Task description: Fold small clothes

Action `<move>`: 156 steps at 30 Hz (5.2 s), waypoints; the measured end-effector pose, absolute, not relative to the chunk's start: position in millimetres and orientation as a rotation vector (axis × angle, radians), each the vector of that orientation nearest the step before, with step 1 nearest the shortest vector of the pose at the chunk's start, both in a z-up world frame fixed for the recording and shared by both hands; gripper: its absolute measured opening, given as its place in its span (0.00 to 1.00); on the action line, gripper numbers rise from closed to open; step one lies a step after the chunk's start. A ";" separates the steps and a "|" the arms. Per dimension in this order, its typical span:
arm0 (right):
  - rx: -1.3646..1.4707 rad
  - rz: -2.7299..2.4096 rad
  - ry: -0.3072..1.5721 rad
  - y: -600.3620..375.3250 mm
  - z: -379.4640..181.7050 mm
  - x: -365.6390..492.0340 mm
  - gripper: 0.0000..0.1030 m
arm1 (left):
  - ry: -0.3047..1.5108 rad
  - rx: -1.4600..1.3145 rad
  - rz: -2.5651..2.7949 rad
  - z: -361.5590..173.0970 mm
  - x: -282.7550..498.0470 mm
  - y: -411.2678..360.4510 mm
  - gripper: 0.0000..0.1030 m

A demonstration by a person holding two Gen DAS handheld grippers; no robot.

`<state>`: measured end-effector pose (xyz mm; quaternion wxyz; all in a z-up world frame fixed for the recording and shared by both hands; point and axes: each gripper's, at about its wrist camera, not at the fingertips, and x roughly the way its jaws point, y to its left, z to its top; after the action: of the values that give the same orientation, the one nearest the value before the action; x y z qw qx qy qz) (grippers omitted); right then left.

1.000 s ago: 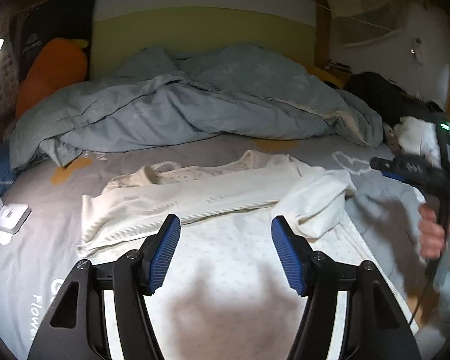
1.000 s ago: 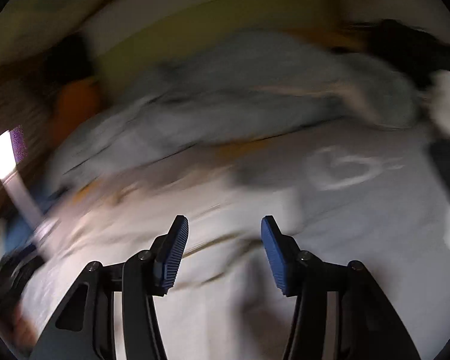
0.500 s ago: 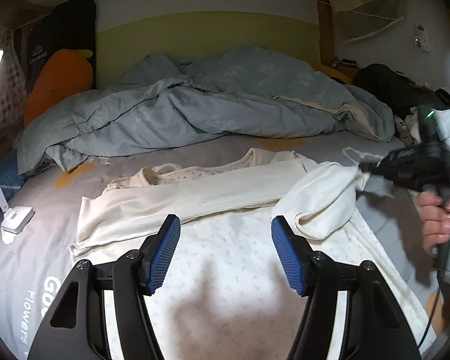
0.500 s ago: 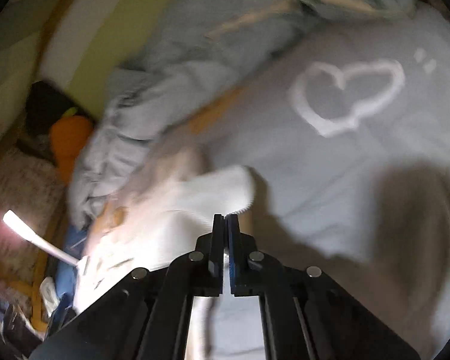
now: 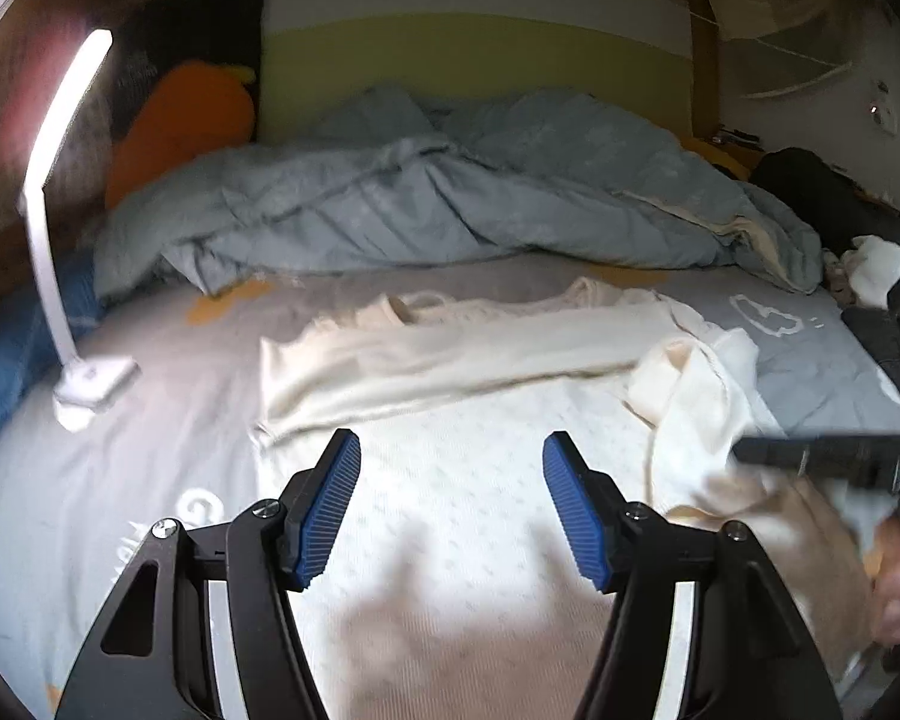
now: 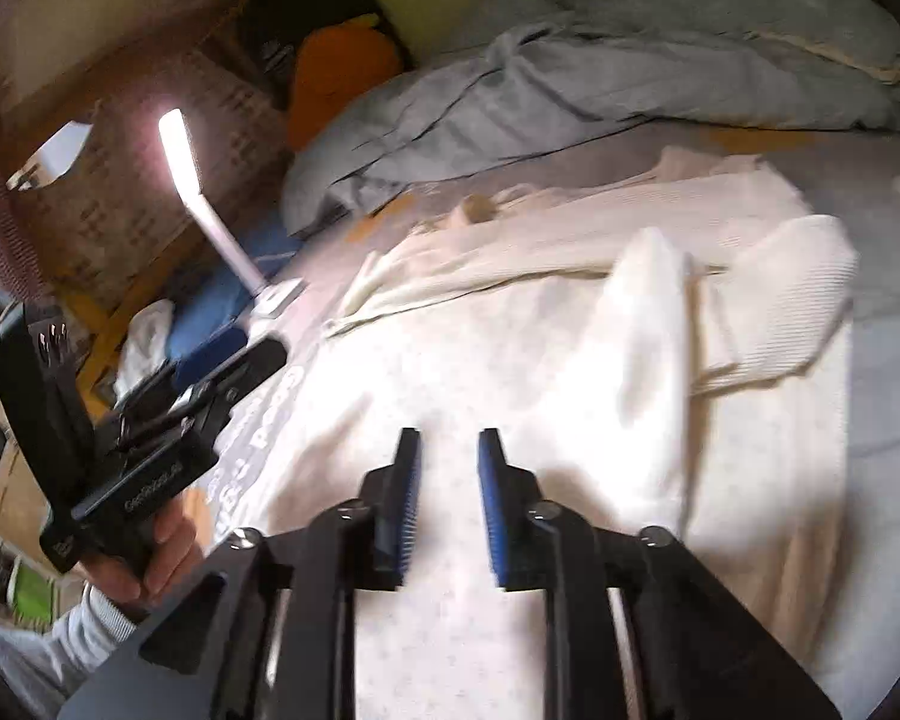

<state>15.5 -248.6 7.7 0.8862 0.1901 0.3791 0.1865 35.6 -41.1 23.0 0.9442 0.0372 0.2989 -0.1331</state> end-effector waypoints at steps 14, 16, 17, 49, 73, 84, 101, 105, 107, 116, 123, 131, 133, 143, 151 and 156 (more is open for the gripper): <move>0.499 -0.165 0.484 -405.9 63.5 -19.2 0.48 | 0.617 0.262 -0.635 -8.6 -2.3 -184.6 0.42; 0.494 -0.167 0.485 -408.9 65.0 -19.3 0.48 | 0.688 0.236 -0.612 -21.0 11.9 -198.9 0.45; 0.484 -0.166 0.480 -407.7 65.8 -19.9 0.48 | 0.736 0.218 -0.558 -28.4 21.3 -203.8 0.47; 0.306 -0.235 0.576 -386.2 43.8 -2.1 0.50 | 0.774 0.147 -0.576 -21.1 18.0 -210.2 0.16; 0.394 -0.226 0.651 -407.4 37.4 2.2 0.50 | 0.584 0.117 -0.072 101.5 31.6 -52.4 0.09; 0.136 -0.167 0.695 -350.8 26.1 27.9 0.50 | 0.754 0.120 -0.011 31.1 38.7 18.3 0.09; -0.049 -0.095 0.897 -324.5 -24.7 91.2 0.03 | 0.915 0.115 -0.339 -19.8 -23.3 -8.9 0.26; 0.063 -0.184 0.956 -355.2 -28.7 82.8 0.03 | 0.928 -0.014 -0.400 -12.4 -18.8 -2.7 0.43; 0.159 -0.187 0.986 -367.7 -36.4 82.2 0.03 | 0.948 -0.044 -0.412 -13.4 -16.5 -0.3 0.46; 0.144 -0.231 0.767 -356.1 10.9 50.4 0.42 | 1.004 -0.302 -0.300 -34.8 -13.4 44.6 0.53; 0.114 -0.139 0.707 -325.8 18.0 68.2 0.45 | 1.055 -0.418 -0.234 -44.3 5.9 48.2 0.12; 0.148 -0.079 0.979 -329.7 -39.7 105.9 0.15 | 0.755 -0.164 -0.009 22.6 14.9 42.3 0.05; 0.117 -0.082 1.010 -331.3 -41.2 103.7 0.14 | 0.710 -0.169 -0.011 40.8 26.4 52.9 0.05; -0.001 -0.126 0.996 -323.3 -38.8 84.2 0.17 | 0.929 0.030 0.092 -27.6 73.1 56.8 0.31; -0.027 -0.216 0.789 -334.4 -1.6 67.9 0.55 | 0.973 -0.246 -0.013 -34.7 82.8 101.2 0.41; 0.117 -0.132 0.799 -350.6 13.1 83.3 0.55 | 1.076 -0.373 -0.138 -43.6 109.1 96.8 0.02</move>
<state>83.3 -350.6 13.1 0.9175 0.0570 0.3884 -0.0644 109.1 96.8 -43.6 0.8401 -0.1763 0.5089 -0.0652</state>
